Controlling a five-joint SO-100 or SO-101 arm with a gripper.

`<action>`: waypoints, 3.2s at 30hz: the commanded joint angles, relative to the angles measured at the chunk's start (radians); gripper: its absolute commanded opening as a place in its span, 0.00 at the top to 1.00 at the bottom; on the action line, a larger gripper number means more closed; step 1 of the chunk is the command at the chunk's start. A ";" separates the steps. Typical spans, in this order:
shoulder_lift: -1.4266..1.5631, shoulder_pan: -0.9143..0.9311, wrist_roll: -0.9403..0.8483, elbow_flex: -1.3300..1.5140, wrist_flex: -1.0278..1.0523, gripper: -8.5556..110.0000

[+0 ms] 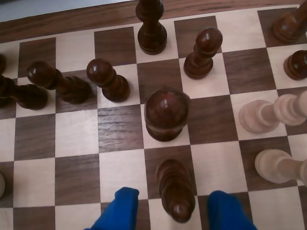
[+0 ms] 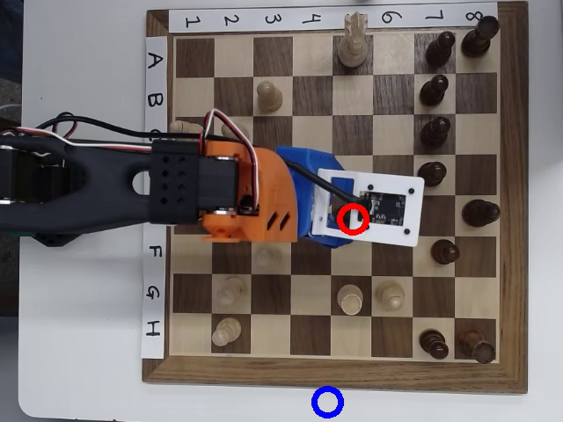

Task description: Move the piece to destination

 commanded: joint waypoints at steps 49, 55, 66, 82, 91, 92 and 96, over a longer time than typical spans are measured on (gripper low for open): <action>-0.044 0.071 -0.097 0.040 -0.195 0.93; -0.044 0.072 -0.112 0.046 -0.201 0.93; 0.110 0.080 -0.078 0.040 -0.169 0.93; 0.413 0.087 -0.071 0.028 -0.020 0.93; 0.522 0.106 -0.129 -0.051 0.107 0.93; 0.525 0.114 -0.133 -0.067 0.117 0.93; 0.529 0.152 -0.161 -0.126 0.132 0.93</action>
